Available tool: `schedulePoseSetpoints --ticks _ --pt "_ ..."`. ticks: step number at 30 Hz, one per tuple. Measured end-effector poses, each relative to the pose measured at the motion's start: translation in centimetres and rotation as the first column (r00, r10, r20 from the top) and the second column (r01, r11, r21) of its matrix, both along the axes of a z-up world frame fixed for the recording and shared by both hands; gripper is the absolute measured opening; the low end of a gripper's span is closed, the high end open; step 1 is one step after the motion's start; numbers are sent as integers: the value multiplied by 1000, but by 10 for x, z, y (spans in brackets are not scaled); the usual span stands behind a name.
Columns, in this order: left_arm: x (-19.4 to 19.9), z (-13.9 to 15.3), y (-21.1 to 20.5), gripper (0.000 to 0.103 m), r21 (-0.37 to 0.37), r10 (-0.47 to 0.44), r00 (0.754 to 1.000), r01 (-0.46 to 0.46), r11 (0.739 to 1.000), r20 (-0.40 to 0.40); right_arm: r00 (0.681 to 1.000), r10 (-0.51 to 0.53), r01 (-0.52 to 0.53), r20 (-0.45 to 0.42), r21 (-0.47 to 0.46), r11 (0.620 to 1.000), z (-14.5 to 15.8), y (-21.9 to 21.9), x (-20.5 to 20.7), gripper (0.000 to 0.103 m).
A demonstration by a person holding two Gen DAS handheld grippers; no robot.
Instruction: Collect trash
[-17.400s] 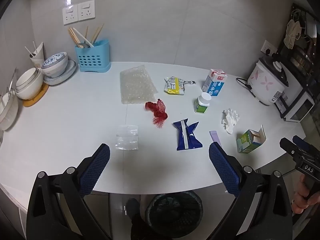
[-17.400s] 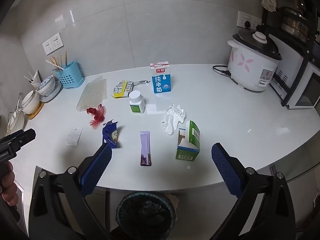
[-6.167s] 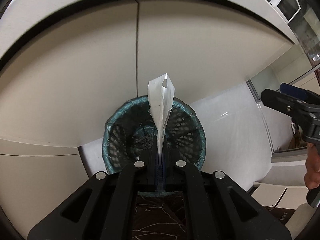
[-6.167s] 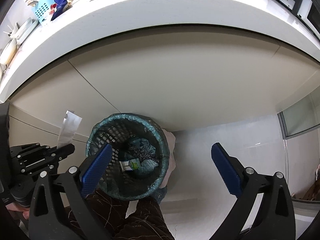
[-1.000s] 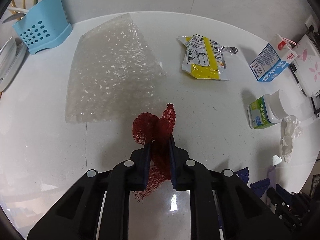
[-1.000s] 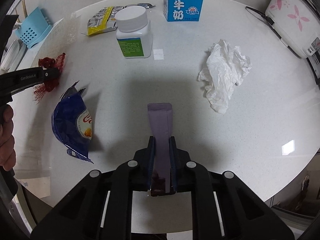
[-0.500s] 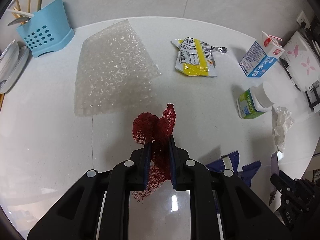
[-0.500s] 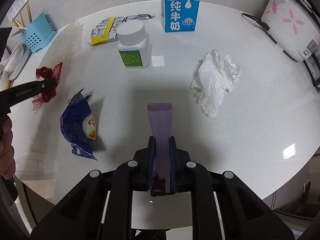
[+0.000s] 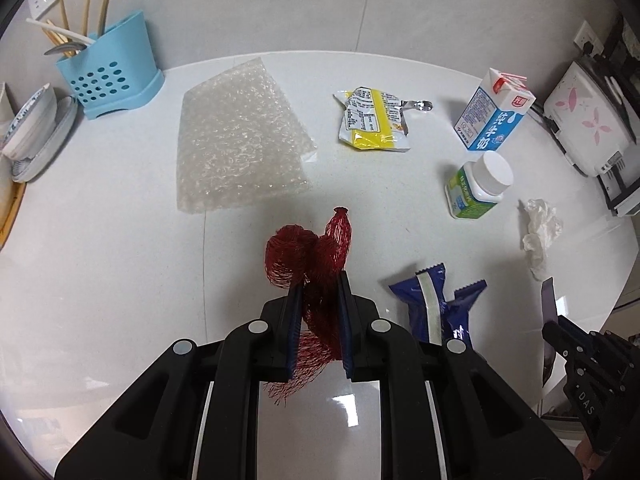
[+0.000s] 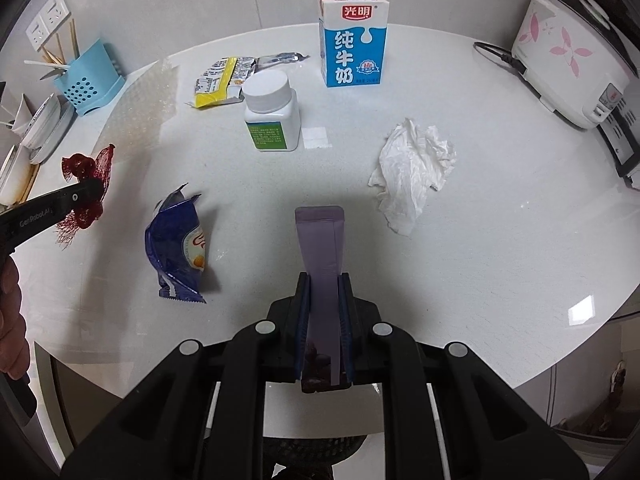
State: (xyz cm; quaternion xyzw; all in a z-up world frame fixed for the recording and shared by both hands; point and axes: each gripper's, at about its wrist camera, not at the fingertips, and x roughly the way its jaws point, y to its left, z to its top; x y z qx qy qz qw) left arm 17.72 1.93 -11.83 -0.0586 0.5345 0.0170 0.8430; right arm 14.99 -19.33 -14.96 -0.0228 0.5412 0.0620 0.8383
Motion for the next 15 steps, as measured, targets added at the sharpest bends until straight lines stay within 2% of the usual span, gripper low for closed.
schedulePoseSetpoints --ticks 15 --pt "-52 24 -10 15 -6 16 999 -16 1000 42 999 20 -21 48 22 1000 19 -14 -37 13"
